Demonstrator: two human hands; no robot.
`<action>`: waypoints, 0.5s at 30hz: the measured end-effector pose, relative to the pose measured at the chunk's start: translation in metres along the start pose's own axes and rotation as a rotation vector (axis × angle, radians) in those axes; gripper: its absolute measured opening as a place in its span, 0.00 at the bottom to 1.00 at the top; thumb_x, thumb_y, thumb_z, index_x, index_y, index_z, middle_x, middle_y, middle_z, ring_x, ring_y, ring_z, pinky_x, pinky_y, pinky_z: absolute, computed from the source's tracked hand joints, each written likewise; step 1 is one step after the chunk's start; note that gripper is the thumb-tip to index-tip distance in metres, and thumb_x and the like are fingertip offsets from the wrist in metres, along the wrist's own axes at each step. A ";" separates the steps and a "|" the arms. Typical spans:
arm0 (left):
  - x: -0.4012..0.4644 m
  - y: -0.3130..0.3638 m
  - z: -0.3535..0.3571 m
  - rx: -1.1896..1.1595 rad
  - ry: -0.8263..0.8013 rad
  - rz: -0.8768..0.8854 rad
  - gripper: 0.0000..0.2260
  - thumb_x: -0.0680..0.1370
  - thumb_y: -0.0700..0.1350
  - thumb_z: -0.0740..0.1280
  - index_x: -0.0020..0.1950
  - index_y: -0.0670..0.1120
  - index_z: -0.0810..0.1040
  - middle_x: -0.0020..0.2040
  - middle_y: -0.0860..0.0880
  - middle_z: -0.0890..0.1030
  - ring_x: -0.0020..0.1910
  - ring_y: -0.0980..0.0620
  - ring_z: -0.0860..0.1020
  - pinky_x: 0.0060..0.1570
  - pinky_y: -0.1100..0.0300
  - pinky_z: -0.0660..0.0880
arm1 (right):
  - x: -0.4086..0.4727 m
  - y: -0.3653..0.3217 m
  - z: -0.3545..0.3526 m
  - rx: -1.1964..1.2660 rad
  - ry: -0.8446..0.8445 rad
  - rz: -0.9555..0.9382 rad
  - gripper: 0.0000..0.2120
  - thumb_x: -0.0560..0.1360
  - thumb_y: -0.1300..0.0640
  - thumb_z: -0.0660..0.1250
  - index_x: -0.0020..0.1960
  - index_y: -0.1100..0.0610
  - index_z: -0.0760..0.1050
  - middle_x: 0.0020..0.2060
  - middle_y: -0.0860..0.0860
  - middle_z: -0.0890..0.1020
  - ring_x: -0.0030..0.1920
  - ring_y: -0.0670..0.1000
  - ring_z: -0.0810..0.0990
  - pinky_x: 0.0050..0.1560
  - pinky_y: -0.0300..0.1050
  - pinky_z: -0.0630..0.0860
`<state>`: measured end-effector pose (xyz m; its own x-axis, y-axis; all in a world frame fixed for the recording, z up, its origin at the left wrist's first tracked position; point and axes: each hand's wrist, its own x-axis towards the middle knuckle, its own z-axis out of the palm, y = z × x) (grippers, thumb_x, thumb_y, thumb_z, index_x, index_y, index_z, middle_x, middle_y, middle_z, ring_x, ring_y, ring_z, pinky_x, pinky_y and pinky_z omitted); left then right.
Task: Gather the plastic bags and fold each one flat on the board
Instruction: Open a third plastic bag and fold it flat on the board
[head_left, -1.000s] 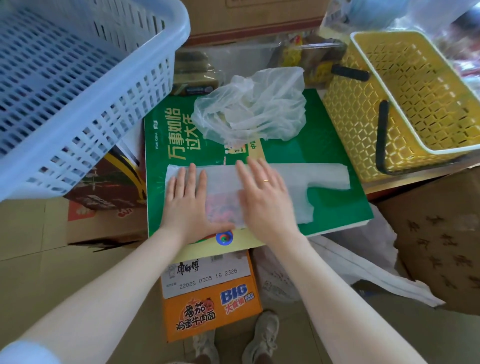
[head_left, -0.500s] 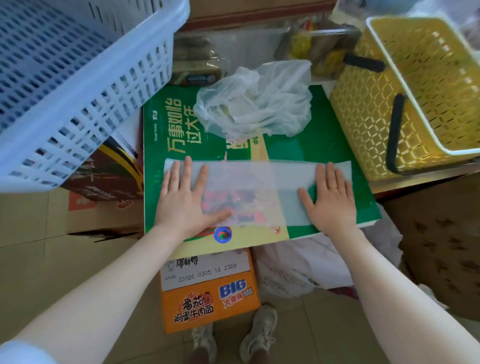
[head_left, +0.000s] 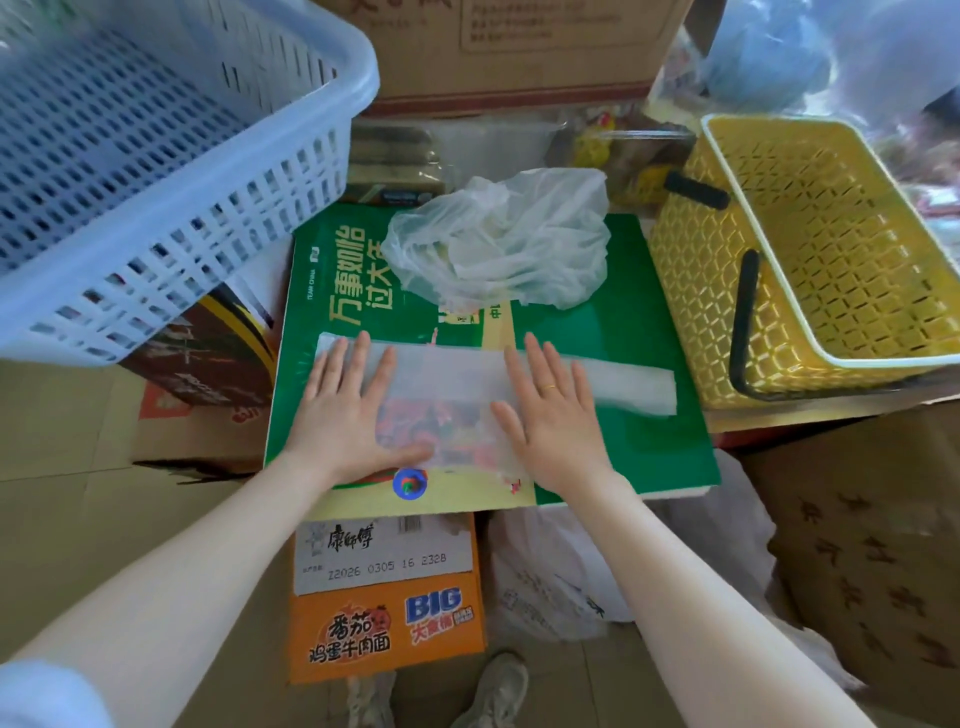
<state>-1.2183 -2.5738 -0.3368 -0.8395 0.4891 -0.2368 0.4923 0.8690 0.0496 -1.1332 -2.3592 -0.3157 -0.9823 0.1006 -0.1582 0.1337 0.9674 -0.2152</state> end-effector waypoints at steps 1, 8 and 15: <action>-0.001 0.000 -0.001 -0.006 0.003 -0.001 0.56 0.54 0.81 0.37 0.75 0.51 0.38 0.75 0.42 0.36 0.73 0.43 0.35 0.70 0.51 0.34 | 0.005 -0.004 0.002 0.007 -0.051 -0.048 0.37 0.71 0.36 0.32 0.77 0.51 0.44 0.77 0.51 0.44 0.76 0.52 0.42 0.72 0.49 0.35; -0.011 0.004 0.003 -0.037 0.198 0.076 0.44 0.68 0.75 0.46 0.65 0.41 0.73 0.72 0.39 0.63 0.71 0.42 0.58 0.68 0.47 0.52 | 0.006 0.071 -0.001 0.024 -0.016 0.100 0.21 0.82 0.53 0.49 0.74 0.51 0.57 0.76 0.53 0.56 0.75 0.55 0.54 0.72 0.57 0.45; -0.023 0.037 0.008 -0.087 0.314 0.088 0.25 0.75 0.56 0.55 0.56 0.38 0.78 0.61 0.36 0.75 0.62 0.41 0.66 0.60 0.48 0.61 | 0.023 0.079 -0.033 -0.075 -0.136 0.222 0.24 0.74 0.45 0.65 0.64 0.56 0.68 0.59 0.57 0.74 0.61 0.60 0.69 0.60 0.53 0.63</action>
<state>-1.1785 -2.5536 -0.3369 -0.8309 0.5503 0.0821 0.5562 0.8187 0.1425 -1.1494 -2.2728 -0.3046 -0.9024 0.2852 -0.3230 0.3292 0.9400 -0.0898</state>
